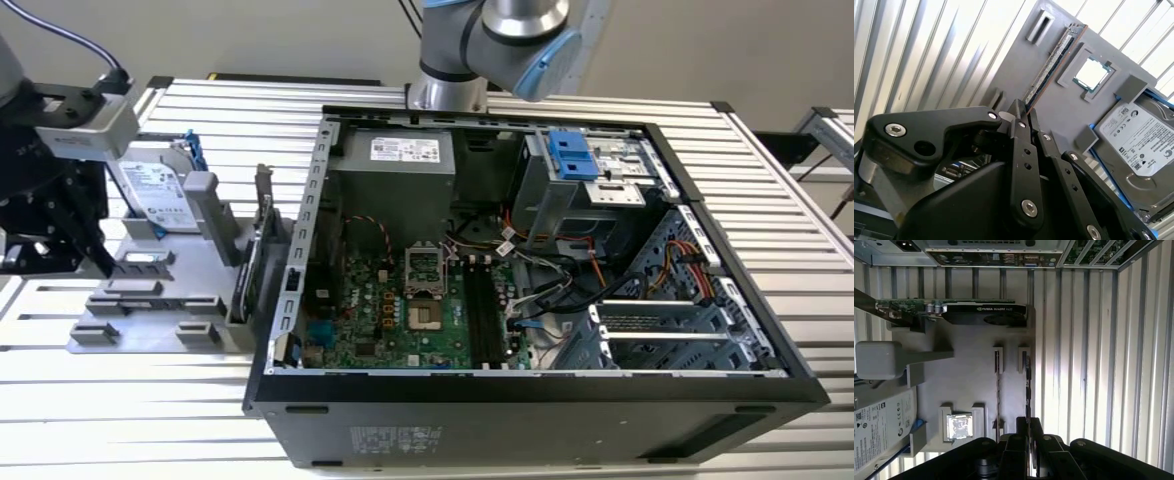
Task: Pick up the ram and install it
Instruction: 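Pick up the ram and move it above insertion slot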
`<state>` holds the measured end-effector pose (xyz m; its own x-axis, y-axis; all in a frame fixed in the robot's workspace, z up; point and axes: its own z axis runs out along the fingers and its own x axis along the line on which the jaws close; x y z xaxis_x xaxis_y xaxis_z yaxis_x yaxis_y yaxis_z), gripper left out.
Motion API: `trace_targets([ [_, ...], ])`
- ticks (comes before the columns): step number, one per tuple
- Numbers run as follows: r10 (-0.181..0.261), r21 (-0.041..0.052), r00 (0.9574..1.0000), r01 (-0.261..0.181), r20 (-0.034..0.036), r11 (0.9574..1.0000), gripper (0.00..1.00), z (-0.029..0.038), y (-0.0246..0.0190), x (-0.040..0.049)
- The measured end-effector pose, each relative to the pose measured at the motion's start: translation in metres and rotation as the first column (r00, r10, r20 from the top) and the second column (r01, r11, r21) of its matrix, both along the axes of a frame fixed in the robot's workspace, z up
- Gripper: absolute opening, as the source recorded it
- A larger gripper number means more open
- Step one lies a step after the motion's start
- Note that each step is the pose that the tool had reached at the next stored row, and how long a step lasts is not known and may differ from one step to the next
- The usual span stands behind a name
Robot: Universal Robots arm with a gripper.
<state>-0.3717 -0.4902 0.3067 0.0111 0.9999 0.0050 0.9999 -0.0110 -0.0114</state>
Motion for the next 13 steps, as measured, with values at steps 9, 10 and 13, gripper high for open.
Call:
trace_targets([
  [9, 0.0, -0.0002, 1.0, 0.0, -0.0001, 1.0, 0.0, 0.0062, 0.0, 0.0],
  [10, 0.0, -0.0001, 1.0, 0.0, 0.0, 1.0, 0.0, 0.0068, 0.0, 0.0],
  [13, 0.0, -0.0001, 1.0, 0.0, 0.0, 1.0, 0.0, 0.0088, 0.0, 0.0],
])
